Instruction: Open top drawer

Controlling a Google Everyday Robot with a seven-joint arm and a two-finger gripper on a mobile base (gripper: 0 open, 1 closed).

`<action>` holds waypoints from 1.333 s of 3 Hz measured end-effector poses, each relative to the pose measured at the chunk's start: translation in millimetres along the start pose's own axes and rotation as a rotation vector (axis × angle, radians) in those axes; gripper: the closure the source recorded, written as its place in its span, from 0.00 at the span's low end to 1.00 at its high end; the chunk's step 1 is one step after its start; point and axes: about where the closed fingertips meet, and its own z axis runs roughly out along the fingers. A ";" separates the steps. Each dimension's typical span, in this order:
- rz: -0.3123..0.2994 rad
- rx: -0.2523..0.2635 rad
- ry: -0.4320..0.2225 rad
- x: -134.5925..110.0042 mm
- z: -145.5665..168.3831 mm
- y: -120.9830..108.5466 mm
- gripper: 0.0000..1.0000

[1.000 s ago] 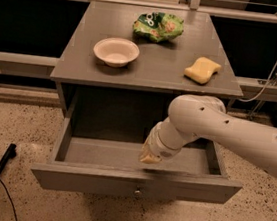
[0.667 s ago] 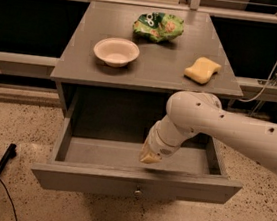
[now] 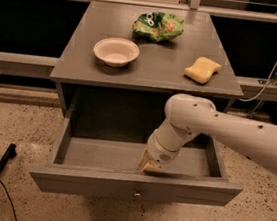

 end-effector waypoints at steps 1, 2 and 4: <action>0.000 0.000 0.000 -0.1 -0.3 -1.0 1.00; 0.000 -0.036 -0.014 -5.1 -5.0 19.7 1.00; -0.008 -0.065 -0.042 -11.0 -17.6 45.9 1.00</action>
Offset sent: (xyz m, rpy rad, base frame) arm -0.1398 0.0042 0.0580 0.0796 0.2172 0.0722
